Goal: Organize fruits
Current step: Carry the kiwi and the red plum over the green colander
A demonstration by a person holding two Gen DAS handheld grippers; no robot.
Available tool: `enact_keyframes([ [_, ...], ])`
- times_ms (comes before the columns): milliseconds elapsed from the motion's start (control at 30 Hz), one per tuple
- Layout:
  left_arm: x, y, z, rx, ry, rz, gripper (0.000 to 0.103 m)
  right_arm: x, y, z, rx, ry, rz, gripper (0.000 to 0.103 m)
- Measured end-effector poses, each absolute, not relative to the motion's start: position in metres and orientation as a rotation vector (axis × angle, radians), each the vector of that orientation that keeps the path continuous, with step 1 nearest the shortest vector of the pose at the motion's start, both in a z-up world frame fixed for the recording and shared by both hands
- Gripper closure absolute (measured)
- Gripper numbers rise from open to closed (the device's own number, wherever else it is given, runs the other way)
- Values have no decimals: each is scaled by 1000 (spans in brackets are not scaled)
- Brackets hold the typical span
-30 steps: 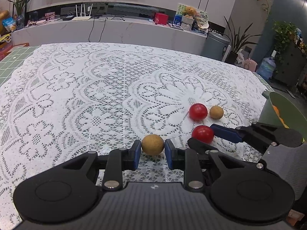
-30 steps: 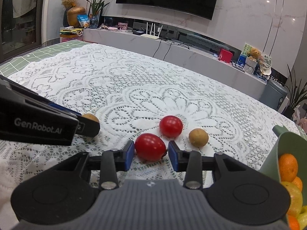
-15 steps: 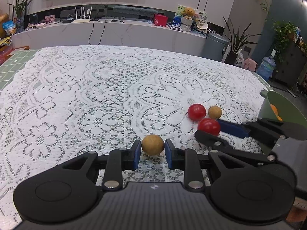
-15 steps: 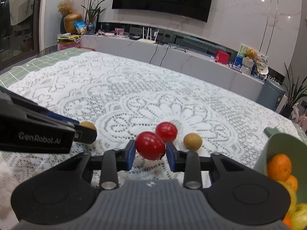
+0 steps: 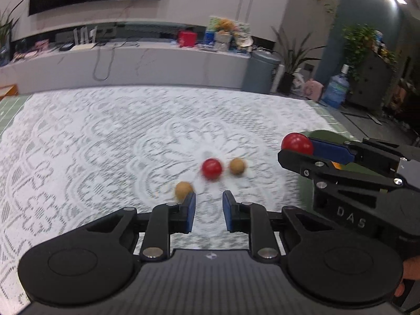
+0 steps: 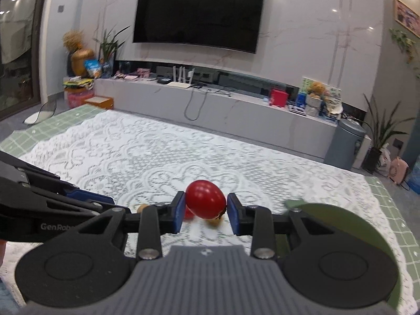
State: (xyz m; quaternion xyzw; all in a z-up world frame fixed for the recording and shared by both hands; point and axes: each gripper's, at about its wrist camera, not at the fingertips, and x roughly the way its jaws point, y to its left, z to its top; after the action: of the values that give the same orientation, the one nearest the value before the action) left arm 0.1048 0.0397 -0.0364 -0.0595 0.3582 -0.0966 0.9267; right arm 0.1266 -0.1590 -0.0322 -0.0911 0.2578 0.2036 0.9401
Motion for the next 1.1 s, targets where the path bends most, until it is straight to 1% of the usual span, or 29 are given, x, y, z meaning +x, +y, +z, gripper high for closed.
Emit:
enact_keyframes([
  [133, 101, 19, -24, -79, 710, -238, 83, 119, -190, -20, -151, 520, 378, 72],
  [300, 103, 3, -23, 4, 697, -231, 82, 111, -227, -13, -133, 530, 326, 72],
  [367, 110, 5, -28, 39, 706, -197, 78, 112, -240, -13, -118, 550, 311, 72],
  [467, 124, 16, -42, 55, 750, -158, 76, 116, -262, -14, -69, 615, 294, 72],
  [533, 132, 23, -51, 61, 769, -154, 71, 120, -274, -16, -29, 663, 280, 72],
  [700, 142, 34, -67, 65, 808, -150, 64, 131, -307, -21, 109, 799, 277, 72],
  [767, 146, 33, -71, 82, 818, -144, 59, 136, -319, -22, 154, 841, 294, 71],
  [1100, 169, 35, -89, 90, 879, -128, 59, 158, -335, -31, 165, 1067, 401, 71],
])
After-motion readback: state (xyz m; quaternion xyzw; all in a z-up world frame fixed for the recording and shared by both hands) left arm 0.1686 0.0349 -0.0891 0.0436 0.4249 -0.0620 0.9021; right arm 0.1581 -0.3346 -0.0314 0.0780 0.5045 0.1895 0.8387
